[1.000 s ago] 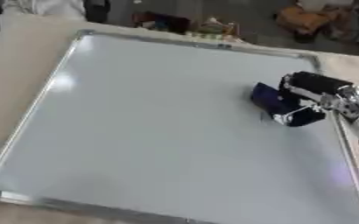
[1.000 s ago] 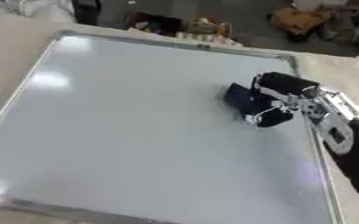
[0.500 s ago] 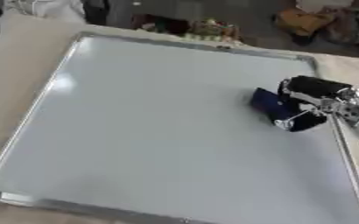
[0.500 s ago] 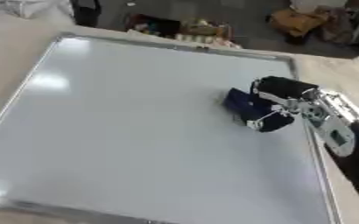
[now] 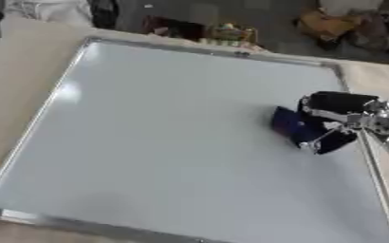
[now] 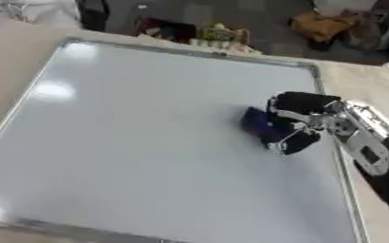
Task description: Wipe the whiteboard clean with a brush.
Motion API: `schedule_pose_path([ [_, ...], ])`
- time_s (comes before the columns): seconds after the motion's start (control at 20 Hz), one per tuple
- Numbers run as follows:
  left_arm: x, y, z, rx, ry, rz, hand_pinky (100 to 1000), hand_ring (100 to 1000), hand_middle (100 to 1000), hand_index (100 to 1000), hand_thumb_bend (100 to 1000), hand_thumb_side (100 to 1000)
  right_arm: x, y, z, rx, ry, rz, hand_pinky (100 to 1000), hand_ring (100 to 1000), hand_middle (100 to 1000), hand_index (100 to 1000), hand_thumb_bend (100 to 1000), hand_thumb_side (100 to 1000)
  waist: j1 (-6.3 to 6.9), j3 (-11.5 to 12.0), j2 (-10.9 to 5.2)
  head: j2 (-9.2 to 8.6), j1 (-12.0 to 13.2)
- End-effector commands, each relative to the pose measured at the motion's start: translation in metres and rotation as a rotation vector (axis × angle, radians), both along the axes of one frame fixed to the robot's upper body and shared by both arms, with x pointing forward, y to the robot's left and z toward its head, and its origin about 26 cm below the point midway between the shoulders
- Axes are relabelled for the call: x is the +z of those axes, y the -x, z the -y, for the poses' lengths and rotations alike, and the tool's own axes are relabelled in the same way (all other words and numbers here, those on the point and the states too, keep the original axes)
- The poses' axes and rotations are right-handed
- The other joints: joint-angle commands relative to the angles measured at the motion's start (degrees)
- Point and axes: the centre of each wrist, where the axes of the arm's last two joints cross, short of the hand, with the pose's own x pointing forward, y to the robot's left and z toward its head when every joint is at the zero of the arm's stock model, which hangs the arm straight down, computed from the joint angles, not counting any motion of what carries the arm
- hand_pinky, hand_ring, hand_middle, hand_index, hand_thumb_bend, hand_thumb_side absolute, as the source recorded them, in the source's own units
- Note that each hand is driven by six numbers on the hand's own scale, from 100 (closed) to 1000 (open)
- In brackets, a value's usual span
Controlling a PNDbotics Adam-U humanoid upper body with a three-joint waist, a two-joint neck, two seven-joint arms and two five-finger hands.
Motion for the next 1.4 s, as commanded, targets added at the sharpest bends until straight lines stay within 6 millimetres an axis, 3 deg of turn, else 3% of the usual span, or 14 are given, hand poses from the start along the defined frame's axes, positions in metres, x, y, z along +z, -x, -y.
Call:
schedule_pose_path([
  [0.05, 0.009, 0.001, -0.001, -0.004, -0.021, 0.026, 674, 641, 570, 627, 264, 979, -0.003, 0.005, -0.003, 0.026, 0.026, -0.046, 568, 624, 178, 151, 100, 223, 0.48, 0.1, -1.02, -0.51, -0.1],
  [0.85, 0.009, 0.001, 0.0, -0.007, -0.023, 0.024, 674, 642, 570, 627, 264, 980, 0.015, 0.025, -0.029, 0.141, 0.032, -0.104, 563, 613, 169, 147, 100, 205, 0.33, 0.1, -1.13, -0.7, -0.3],
  [1.4, 0.008, 0.001, -0.001, -0.006, -0.025, 0.02, 673, 642, 570, 627, 263, 981, 0.012, 0.011, -0.017, 0.039, 0.008, -0.048, 560, 611, 173, 148, 100, 231, 0.34, 0.2, -0.97, -0.85, -0.6],
])
